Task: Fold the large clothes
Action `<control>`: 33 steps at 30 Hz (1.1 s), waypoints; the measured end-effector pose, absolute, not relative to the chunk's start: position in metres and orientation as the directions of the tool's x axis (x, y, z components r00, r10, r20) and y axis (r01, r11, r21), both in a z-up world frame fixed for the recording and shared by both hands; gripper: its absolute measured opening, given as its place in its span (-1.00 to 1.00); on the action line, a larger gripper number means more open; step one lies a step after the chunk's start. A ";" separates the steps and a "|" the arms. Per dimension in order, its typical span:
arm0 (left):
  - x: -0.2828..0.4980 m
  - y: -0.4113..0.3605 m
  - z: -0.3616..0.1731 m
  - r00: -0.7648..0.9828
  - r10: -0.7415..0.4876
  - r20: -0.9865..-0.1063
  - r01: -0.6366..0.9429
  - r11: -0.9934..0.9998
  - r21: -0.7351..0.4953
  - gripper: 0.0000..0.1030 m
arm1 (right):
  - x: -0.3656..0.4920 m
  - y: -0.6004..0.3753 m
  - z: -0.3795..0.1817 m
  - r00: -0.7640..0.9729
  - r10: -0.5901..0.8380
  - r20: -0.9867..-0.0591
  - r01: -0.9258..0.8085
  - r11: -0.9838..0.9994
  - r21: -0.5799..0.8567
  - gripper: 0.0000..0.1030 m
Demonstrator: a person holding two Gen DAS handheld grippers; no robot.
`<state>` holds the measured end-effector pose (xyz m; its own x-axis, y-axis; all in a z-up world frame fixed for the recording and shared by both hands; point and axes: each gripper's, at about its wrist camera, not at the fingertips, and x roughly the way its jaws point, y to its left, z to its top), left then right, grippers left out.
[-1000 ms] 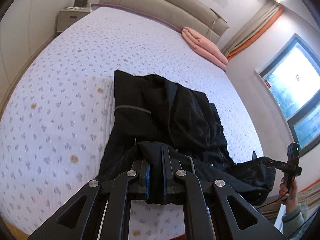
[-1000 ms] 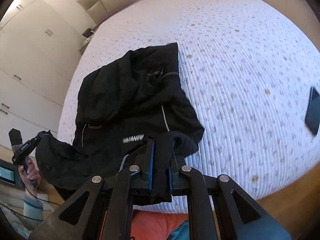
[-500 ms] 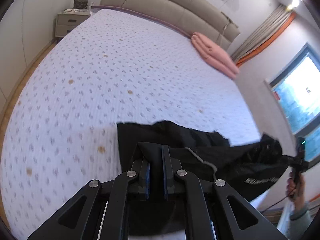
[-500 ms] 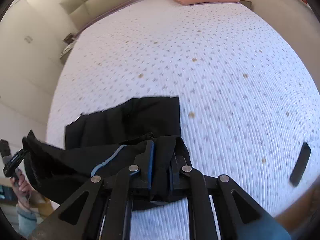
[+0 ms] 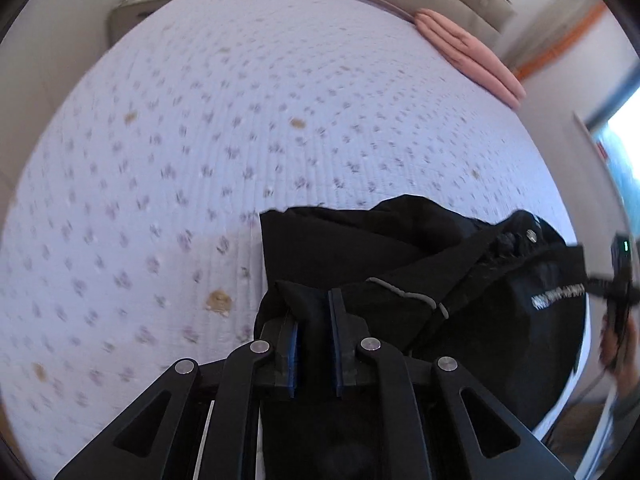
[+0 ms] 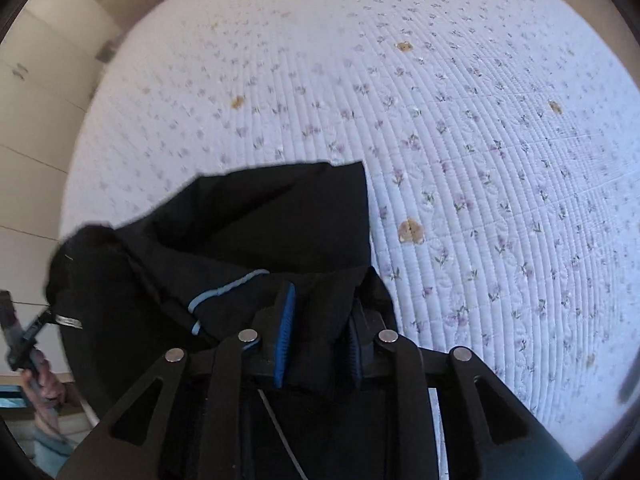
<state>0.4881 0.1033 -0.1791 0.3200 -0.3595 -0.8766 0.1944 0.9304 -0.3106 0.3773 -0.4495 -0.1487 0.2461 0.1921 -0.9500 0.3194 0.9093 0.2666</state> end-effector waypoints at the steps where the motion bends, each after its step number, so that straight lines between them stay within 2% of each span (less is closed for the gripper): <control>1: 0.489 0.107 -0.168 0.306 -0.370 -0.877 0.210 0.925 -0.317 -0.68 | 0.376 -0.461 -0.143 0.253 0.237 -0.938 0.332 0.890 0.314 -0.47; 2: 0.488 0.111 -0.159 0.293 -0.388 -0.874 0.218 0.917 -0.334 -0.66 | 0.377 -0.469 -0.139 0.260 0.264 -0.929 0.342 0.874 0.344 -0.43; 5: 0.485 0.127 -0.130 0.263 -0.473 -0.841 0.232 0.877 -0.421 -0.63 | 0.377 -0.492 -0.113 0.320 0.252 -0.914 0.372 0.853 0.365 -0.05; 7: 0.481 0.141 -0.115 0.230 -0.525 -0.820 0.232 0.848 -0.477 -0.62 | 0.375 -0.506 -0.092 0.374 0.247 -0.894 0.369 0.845 0.387 0.00; 8: 0.479 0.145 -0.109 0.209 -0.533 -0.820 0.235 0.841 -0.487 -0.61 | 0.374 -0.512 -0.083 0.393 0.247 -0.886 0.363 0.843 0.396 0.04; 11: 0.472 0.145 -0.099 0.168 -0.526 -0.834 0.260 0.840 -0.477 -0.59 | 0.377 -0.513 -0.073 0.406 0.252 -0.879 0.330 0.856 0.398 0.33; 14: 0.469 0.136 -0.097 0.106 -0.490 -0.865 0.298 0.846 -0.442 -0.57 | 0.383 -0.498 -0.081 0.382 0.248 -0.890 0.279 0.887 0.367 0.34; 15: 0.468 0.133 -0.097 0.079 -0.475 -0.876 0.315 0.846 -0.430 -0.50 | 0.387 -0.492 -0.086 0.372 0.247 -0.895 0.258 0.898 0.355 0.34; 16: 0.466 0.132 -0.094 0.061 -0.441 -0.896 0.340 0.853 -0.396 -0.40 | 0.390 -0.483 -0.091 0.364 0.237 -0.901 0.229 0.915 0.333 0.34; 18: 0.460 0.132 -0.085 0.070 -0.383 -0.921 0.391 0.860 -0.328 0.08 | 0.395 -0.466 -0.099 0.357 0.201 -0.912 0.154 0.951 0.270 0.34; 20: 0.456 0.137 -0.078 0.111 -0.356 -0.928 0.402 0.870 -0.286 0.22 | 0.398 -0.452 -0.106 0.354 0.170 -0.920 0.085 0.974 0.212 0.34; 24: 0.460 0.142 -0.086 0.188 -0.370 -0.910 0.342 0.893 -0.293 0.32 | 0.403 -0.437 -0.124 0.356 0.147 -0.923 0.020 0.986 0.165 0.34; 29: 0.475 0.139 -0.134 0.262 -0.352 -0.899 0.256 0.923 -0.287 0.33 | 0.404 -0.427 -0.132 0.368 0.130 -0.921 -0.026 0.991 0.129 0.36; 33: 0.495 0.137 -0.175 0.250 -0.418 -0.873 0.213 0.904 -0.371 0.33 | 0.408 -0.427 -0.134 0.370 0.124 -0.921 -0.056 0.992 0.111 0.38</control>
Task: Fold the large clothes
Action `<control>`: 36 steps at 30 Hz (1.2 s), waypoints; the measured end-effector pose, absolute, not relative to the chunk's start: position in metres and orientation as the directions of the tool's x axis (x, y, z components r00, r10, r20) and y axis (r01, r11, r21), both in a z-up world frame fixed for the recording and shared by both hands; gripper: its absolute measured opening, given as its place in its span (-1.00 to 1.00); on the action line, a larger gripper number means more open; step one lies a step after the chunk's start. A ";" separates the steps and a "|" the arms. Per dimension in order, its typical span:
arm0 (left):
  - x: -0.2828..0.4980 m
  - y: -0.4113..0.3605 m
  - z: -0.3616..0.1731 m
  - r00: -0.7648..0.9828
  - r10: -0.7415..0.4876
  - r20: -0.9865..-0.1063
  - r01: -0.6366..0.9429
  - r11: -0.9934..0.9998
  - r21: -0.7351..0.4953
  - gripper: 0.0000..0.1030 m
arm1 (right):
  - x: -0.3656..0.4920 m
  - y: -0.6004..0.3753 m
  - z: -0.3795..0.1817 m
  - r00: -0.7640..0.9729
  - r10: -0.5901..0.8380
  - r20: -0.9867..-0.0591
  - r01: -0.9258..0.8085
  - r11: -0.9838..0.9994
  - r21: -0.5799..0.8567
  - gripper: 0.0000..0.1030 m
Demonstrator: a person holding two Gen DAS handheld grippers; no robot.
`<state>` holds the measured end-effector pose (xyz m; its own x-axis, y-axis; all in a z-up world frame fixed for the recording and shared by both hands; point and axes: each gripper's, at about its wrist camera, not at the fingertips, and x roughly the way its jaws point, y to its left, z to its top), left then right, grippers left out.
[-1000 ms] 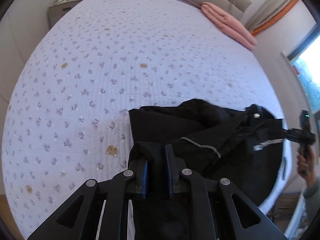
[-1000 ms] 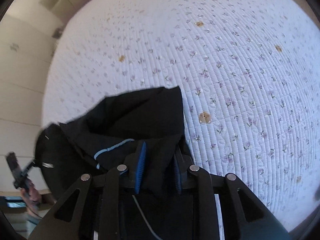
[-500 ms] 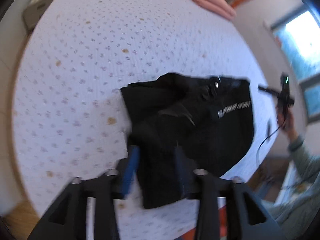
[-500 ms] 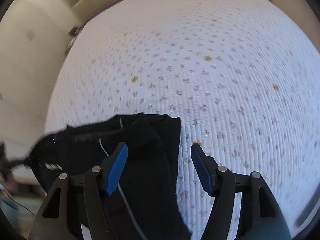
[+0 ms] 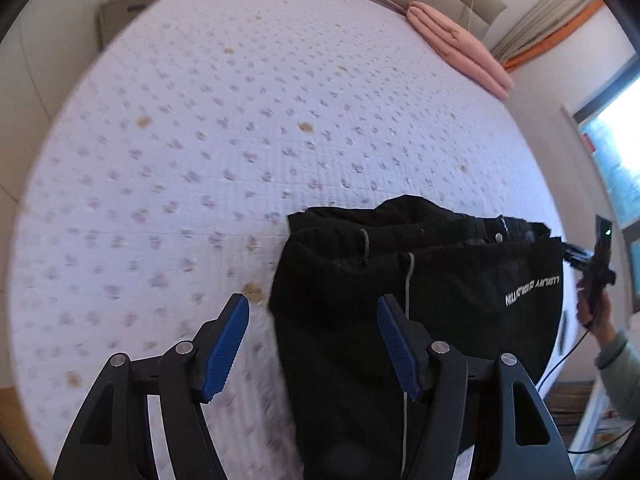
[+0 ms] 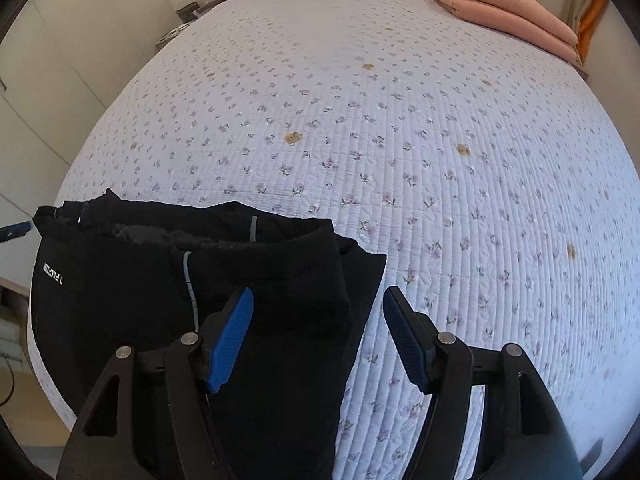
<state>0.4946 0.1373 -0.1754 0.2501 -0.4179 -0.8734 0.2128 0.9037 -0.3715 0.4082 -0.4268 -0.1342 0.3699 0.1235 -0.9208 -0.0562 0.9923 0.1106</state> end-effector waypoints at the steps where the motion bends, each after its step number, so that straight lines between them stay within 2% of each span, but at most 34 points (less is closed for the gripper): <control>1: 0.499 0.135 -0.187 0.223 -0.437 -0.871 0.217 0.893 -0.393 0.33 | 0.409 -0.427 -0.135 0.370 0.125 -0.921 -0.064 0.992 0.109 0.39; 8: 0.516 0.126 -0.220 0.154 -0.527 -0.836 0.206 0.844 -0.495 0.33 | 0.420 -0.432 -0.148 0.355 0.158 -0.922 -0.116 0.985 0.124 0.48; 11: 0.521 0.124 -0.224 0.155 -0.551 -0.820 0.196 0.831 -0.521 0.32 | 0.432 -0.433 -0.163 0.298 0.282 -0.912 -0.132 0.958 0.253 0.47; 12: 0.523 0.123 -0.224 0.166 -0.547 -0.821 0.189 0.834 -0.518 0.28 | 0.435 -0.432 -0.167 0.282 0.306 -0.909 -0.133 0.951 0.278 0.19; 13: 0.524 0.122 -0.223 0.185 -0.542 -0.820 0.181 0.838 -0.514 0.18 | 0.436 -0.430 -0.170 0.276 0.325 -0.905 -0.137 0.945 0.297 -0.19; 15: 0.522 0.120 -0.220 0.206 -0.537 -0.818 0.174 0.843 -0.509 -0.63 | 0.430 -0.427 -0.167 0.303 0.308 -0.902 -0.132 0.951 0.281 -0.46; 18: 0.510 0.114 -0.206 0.269 -0.490 -0.829 0.196 0.871 -0.450 -0.75 | 0.410 -0.429 -0.146 0.380 0.232 -0.895 -0.096 0.973 0.211 -0.56; 24: 0.509 0.125 -0.133 0.458 -0.514 -0.726 0.203 0.855 -0.477 -0.77 | 0.391 -0.427 -0.070 0.525 0.037 -0.850 -0.048 0.999 0.014 -0.67; 26: 0.523 0.111 -0.111 0.497 -0.487 -0.719 0.247 0.873 -0.420 -0.77 | 0.402 -0.426 -0.052 0.560 -0.004 -0.829 -0.043 0.998 -0.034 -0.67; 28: 0.545 0.099 -0.112 0.507 -0.439 -0.742 0.249 0.899 -0.362 -0.77 | 0.419 -0.429 -0.049 0.574 -0.021 -0.819 -0.029 0.998 -0.046 -0.67; 31: 0.581 0.091 -0.148 0.466 -0.377 -0.800 0.185 0.926 -0.329 -0.76 | 0.455 -0.432 -0.081 0.540 -0.072 -0.839 0.014 0.997 -0.076 -0.67; 36: 0.602 0.073 -0.231 0.344 -0.287 -0.894 0.134 0.957 -0.256 -0.75 | 0.497 -0.437 -0.184 0.342 -0.066 -0.937 0.054 0.997 -0.050 -0.67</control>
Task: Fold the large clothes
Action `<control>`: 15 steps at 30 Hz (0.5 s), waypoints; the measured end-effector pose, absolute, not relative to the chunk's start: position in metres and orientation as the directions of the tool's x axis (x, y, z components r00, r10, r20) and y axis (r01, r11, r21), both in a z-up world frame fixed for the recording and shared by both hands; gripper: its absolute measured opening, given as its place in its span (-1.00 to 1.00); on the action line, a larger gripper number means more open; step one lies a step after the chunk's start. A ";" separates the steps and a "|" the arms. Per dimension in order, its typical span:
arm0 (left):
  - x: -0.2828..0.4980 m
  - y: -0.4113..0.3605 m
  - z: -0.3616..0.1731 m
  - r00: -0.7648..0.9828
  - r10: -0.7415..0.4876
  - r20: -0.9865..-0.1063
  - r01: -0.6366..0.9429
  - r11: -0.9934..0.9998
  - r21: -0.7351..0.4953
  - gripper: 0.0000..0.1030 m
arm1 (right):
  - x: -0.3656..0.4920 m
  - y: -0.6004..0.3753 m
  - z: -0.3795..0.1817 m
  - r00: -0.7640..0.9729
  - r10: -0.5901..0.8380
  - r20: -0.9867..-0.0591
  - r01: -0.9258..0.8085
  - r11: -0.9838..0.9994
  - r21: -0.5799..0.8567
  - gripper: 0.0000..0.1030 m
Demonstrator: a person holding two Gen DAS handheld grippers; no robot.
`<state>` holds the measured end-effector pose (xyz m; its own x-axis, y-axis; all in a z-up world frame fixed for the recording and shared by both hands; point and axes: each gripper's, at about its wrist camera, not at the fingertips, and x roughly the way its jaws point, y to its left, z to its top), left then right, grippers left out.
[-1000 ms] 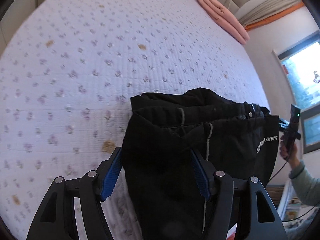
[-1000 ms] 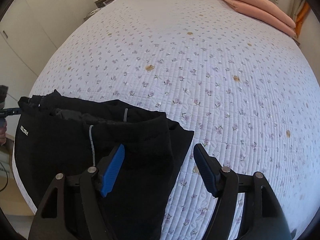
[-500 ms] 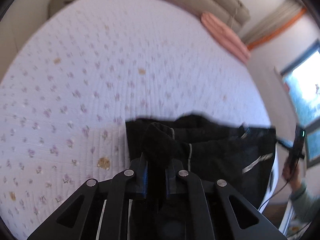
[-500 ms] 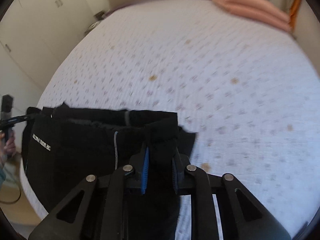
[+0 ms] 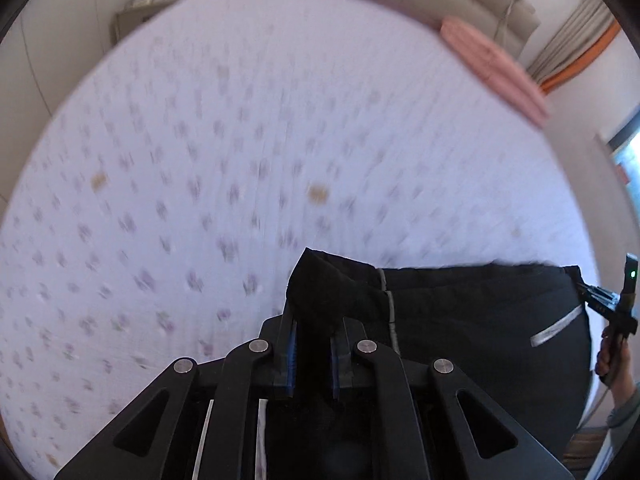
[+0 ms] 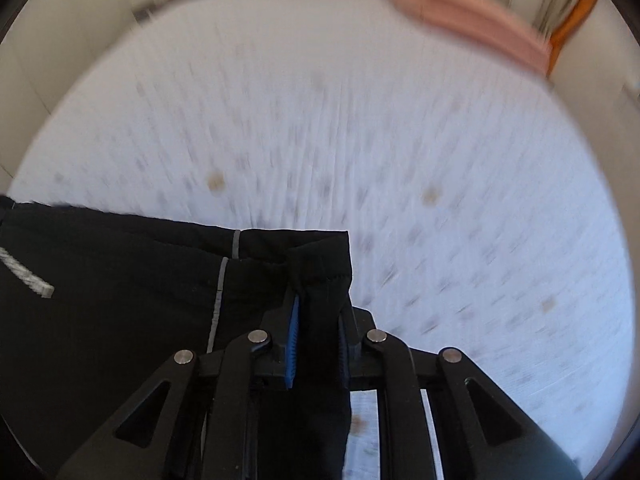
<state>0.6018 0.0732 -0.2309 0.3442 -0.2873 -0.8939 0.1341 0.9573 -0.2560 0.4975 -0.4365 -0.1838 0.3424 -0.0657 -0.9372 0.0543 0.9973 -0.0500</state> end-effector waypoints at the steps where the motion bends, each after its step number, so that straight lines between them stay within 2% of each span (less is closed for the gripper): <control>1: 0.599 0.068 -0.244 0.334 -0.269 -0.904 0.143 0.962 -0.233 -0.74 | 0.500 -0.435 -0.203 0.305 -0.051 -0.951 0.060 0.998 -0.035 -0.66; 4: 0.596 0.060 -0.264 0.308 -0.241 -0.920 0.152 0.968 -0.202 -0.70 | 0.502 -0.430 -0.225 0.268 -0.054 -0.962 0.071 0.997 -0.037 -0.60; 7: 0.599 0.059 -0.264 0.310 -0.216 -0.926 0.126 0.975 -0.185 -0.46 | 0.506 -0.434 -0.228 0.245 -0.040 -0.969 0.106 0.994 -0.015 -0.49; 8: 0.601 0.064 -0.262 0.310 -0.203 -0.929 0.100 0.978 -0.181 -0.13 | 0.508 -0.439 -0.228 0.239 -0.036 -0.970 0.117 0.993 -0.008 -0.45; 9: 0.603 0.071 -0.259 0.315 -0.187 -0.930 0.068 0.982 -0.174 0.24 | 0.509 -0.445 -0.226 0.238 -0.020 -0.971 0.132 0.991 0.012 -0.31; 10: 0.604 0.085 -0.253 0.337 -0.188 -0.923 0.025 0.981 -0.190 0.33 | 0.508 -0.452 -0.224 0.236 -0.015 -0.972 0.147 0.989 0.020 -0.11; 11: 0.604 0.100 -0.246 0.351 -0.215 -0.911 -0.004 0.973 -0.232 0.38 | 0.506 -0.458 -0.219 0.235 -0.021 -0.972 0.165 0.986 0.019 -0.02; 13: 0.602 0.119 -0.235 0.363 -0.246 -0.899 -0.044 0.959 -0.280 0.38 | 0.497 -0.468 -0.209 0.253 0.004 -0.968 0.199 0.978 0.056 0.01; 15: 0.595 0.131 -0.219 0.390 -0.201 -0.899 -0.055 0.969 -0.241 0.38 | 0.482 -0.475 -0.194 0.290 0.020 -0.957 0.223 0.971 0.088 0.01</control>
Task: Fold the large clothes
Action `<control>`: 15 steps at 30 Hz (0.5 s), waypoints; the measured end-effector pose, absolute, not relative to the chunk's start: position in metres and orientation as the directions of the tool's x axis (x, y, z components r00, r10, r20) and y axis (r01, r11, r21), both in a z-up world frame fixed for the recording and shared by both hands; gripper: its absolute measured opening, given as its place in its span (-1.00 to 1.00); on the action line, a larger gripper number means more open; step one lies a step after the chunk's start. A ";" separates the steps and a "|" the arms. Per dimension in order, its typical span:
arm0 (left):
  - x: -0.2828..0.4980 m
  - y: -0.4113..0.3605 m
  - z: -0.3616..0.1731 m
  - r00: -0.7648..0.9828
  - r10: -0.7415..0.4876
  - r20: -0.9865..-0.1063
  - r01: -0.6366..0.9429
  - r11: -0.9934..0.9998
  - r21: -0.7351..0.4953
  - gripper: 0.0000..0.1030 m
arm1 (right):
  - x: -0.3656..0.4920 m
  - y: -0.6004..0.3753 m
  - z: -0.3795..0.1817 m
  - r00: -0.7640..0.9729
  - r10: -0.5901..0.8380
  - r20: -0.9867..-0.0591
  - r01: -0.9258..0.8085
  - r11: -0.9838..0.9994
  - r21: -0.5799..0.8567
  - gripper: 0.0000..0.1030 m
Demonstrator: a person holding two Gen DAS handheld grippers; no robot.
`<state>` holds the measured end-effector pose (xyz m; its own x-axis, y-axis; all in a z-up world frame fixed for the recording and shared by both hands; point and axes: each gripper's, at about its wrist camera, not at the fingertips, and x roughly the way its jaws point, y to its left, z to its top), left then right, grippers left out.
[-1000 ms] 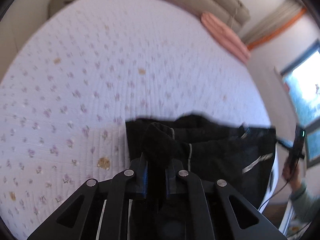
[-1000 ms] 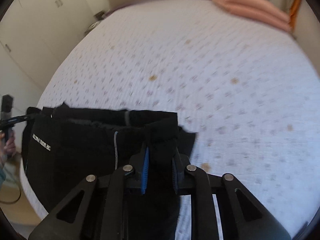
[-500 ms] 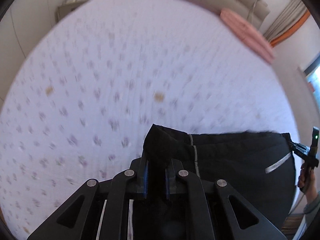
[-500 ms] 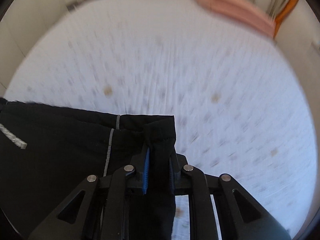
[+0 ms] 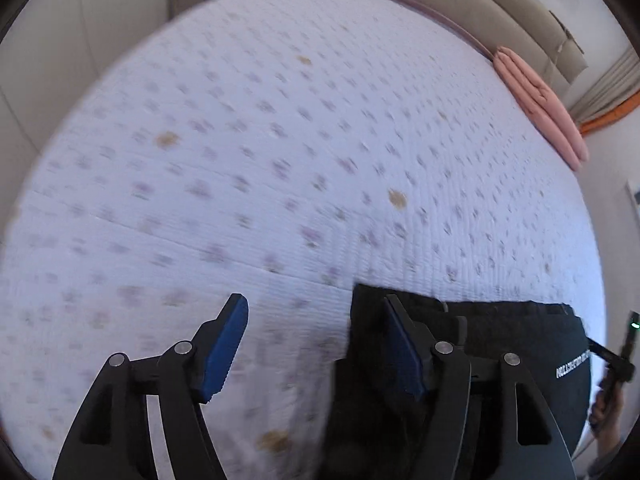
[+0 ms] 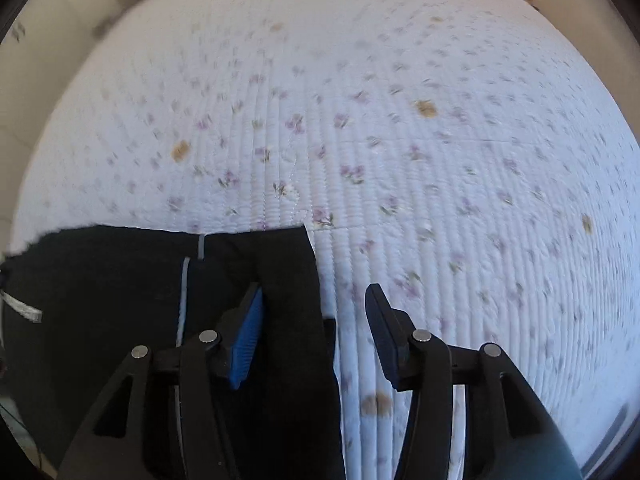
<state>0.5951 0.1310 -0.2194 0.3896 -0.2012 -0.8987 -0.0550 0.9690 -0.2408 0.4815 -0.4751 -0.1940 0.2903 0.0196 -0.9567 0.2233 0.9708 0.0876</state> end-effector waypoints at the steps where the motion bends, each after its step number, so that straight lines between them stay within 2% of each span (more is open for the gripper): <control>1: 0.590 0.136 -0.208 0.409 -0.169 -0.897 -0.057 0.976 -0.210 0.38 | 0.470 -0.477 -0.179 0.322 0.013 -0.947 0.232 0.968 0.092 0.05; 7: 0.559 0.159 -0.157 0.462 -0.104 -0.881 -0.070 0.986 -0.153 0.31 | 0.419 -0.469 -0.116 0.407 0.000 -0.913 0.237 0.966 0.106 0.10; 11: 0.506 0.119 -0.119 0.502 -0.131 -0.855 0.043 0.991 -0.127 0.31 | 0.394 -0.436 -0.088 0.424 0.080 -0.902 0.186 0.967 0.173 0.10; 15: 0.447 0.045 -0.113 0.486 -0.230 -0.843 0.162 0.972 -0.172 0.31 | 0.379 -0.386 -0.086 0.423 0.136 -0.896 0.117 0.972 0.203 0.10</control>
<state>0.4472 0.0445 -0.1132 0.4858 -0.2298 -0.8433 0.1617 0.9718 -0.1716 0.3792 -0.3858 -0.0856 0.4230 0.1363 -0.8958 0.1167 0.9722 0.2030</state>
